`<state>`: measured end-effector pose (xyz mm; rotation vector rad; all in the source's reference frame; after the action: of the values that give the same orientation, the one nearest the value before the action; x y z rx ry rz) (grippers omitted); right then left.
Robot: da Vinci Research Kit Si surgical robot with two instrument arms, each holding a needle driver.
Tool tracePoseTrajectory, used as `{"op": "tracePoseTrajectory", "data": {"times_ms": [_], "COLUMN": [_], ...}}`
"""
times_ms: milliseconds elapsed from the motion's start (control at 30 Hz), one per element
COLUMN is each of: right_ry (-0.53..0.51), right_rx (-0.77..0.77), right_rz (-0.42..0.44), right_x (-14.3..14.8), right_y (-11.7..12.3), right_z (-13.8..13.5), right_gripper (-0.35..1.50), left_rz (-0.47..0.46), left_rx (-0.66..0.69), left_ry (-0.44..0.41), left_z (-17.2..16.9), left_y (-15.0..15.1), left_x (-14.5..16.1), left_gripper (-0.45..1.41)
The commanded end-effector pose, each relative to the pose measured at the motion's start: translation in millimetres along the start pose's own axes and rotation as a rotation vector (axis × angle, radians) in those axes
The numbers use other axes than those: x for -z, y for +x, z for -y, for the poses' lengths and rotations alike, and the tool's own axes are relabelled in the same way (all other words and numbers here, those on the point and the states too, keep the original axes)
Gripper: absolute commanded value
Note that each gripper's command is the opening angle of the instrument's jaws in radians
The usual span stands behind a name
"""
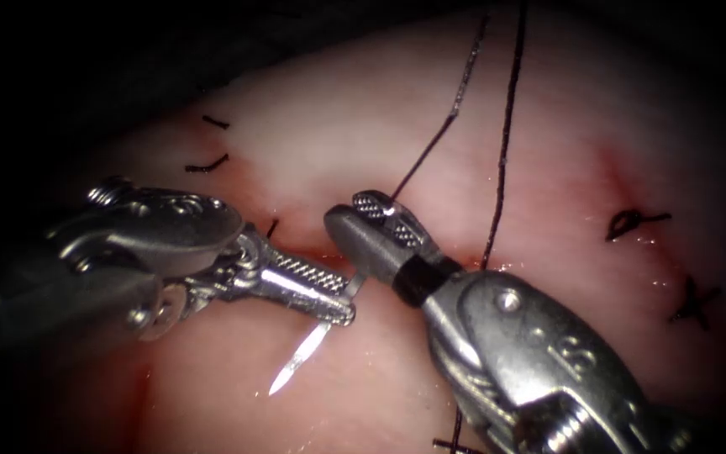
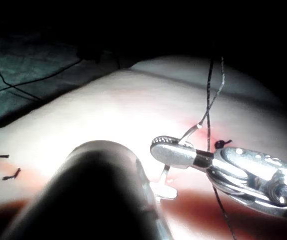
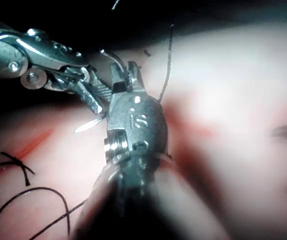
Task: Wound Closure
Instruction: Grab the needle with the right needle driver, then with the right needle driver throw the needle through the top side of the wound.
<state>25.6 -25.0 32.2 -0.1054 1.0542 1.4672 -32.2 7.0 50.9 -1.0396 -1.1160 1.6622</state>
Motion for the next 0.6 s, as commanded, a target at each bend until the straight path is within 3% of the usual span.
{"op": "tracePoseTrajectory", "data": {"times_ms": [33,67,167,300,367,500,567,600], "right_ry": [0.044,0.084,0.178,0.261,0.295,0.369,0.395,0.404], "right_rx": [0.030,0.056,0.163,0.274,0.322,0.424,0.469,0.480], "right_rz": [0.011,0.027,0.060,0.066,0.066,0.069,0.055,0.051], "right_x": [-1.5,-1.8,-3.1,-4.6,-5.3,-6.8,-7.5,-7.7], "right_y": [0.7,0.9,1.7,3.0,3.5,3.7,3.5,3.4], "right_z": [-0.1,-0.6,-2.7,-6.0,-7.3,-8.1,-8.0,-7.8], "right_gripper": [-0.35,-0.35,-0.35,-0.35,-0.35,-0.35,-0.35,-0.35], "left_rz": [-0.011,-0.018,-0.023,-0.031,-0.039,-0.037,-0.019,-0.011], "left_rx": [-0.009,-0.020,-0.104,-0.142,-0.170,-0.320,-0.456,-0.530], "left_ry": [-0.004,0.000,-0.004,0.010,0.055,0.159,0.189,0.202], "left_z": [0.2,0.2,0.1,0.1,0.3,0.8,1.1,1.3], "left_y": [1.0,0.9,0.5,-0.5,-1.2,-2.4,-2.9,-3.3], "left_x": [-0.2,-0.1,0.6,2.1,2.9,3.3,2.9,2.7], "left_gripper": [1.08,1.21,1.35,1.38,1.36,1.20,0.86,0.59]}}
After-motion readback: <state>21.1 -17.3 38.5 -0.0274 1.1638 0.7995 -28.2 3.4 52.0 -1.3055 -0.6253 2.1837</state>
